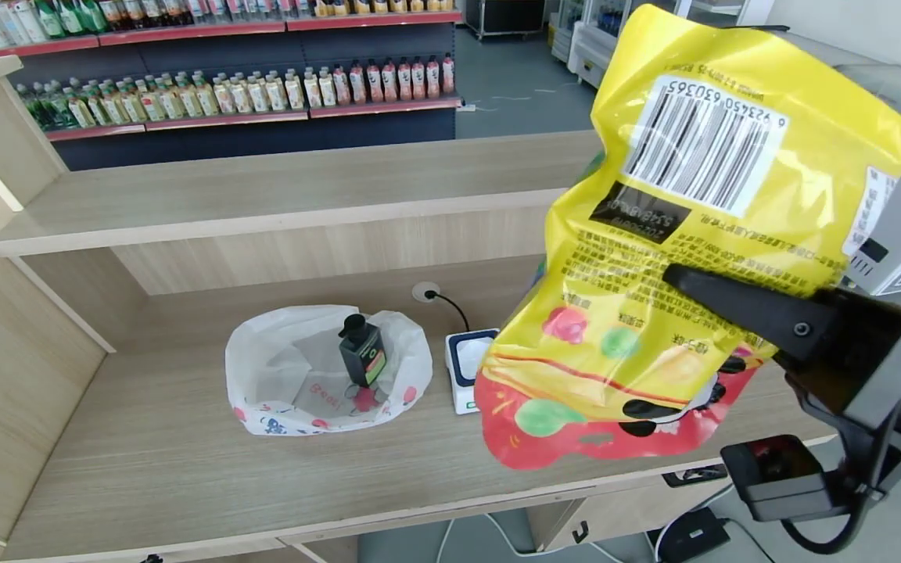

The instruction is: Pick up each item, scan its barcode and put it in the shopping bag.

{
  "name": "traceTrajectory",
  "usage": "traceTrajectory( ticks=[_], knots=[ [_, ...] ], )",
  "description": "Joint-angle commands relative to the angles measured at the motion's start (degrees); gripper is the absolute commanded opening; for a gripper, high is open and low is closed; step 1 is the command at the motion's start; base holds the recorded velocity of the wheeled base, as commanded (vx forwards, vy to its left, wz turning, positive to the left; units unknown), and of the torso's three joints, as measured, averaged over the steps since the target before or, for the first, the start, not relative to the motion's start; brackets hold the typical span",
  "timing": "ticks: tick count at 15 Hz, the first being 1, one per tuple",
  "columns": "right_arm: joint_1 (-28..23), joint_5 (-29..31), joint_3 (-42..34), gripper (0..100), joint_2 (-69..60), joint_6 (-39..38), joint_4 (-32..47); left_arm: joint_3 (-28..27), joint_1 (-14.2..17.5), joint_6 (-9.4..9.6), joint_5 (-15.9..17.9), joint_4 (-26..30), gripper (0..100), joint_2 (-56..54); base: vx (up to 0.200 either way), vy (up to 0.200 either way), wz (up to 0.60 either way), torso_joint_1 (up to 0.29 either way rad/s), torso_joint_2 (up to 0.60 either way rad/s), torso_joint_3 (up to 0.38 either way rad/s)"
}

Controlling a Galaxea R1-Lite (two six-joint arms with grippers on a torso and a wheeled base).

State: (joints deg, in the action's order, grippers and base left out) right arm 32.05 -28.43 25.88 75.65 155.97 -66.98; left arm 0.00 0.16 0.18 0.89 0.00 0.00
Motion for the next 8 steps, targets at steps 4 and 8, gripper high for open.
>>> traceTrajectory(
  ticks=[4, 8],
  knots=[
    [4.1, 0.1, -2.9, 0, -7.7, 4.6, 5.5, 0.0, 0.0, -0.01, 0.0, 0.0, 100, 0.0, 0.0, 0.0, 0.0, 0.0, 0.0, 0.0],
    [6.4, 0.0, -3.3, 0, -11.0, 5.0, 8.4, 0.0, 0.0, -0.01, 0.0, 0.0, 100, 0.0, 0.0, 0.0, 0.0, 0.0, 0.0, 0.0]
  ],
)
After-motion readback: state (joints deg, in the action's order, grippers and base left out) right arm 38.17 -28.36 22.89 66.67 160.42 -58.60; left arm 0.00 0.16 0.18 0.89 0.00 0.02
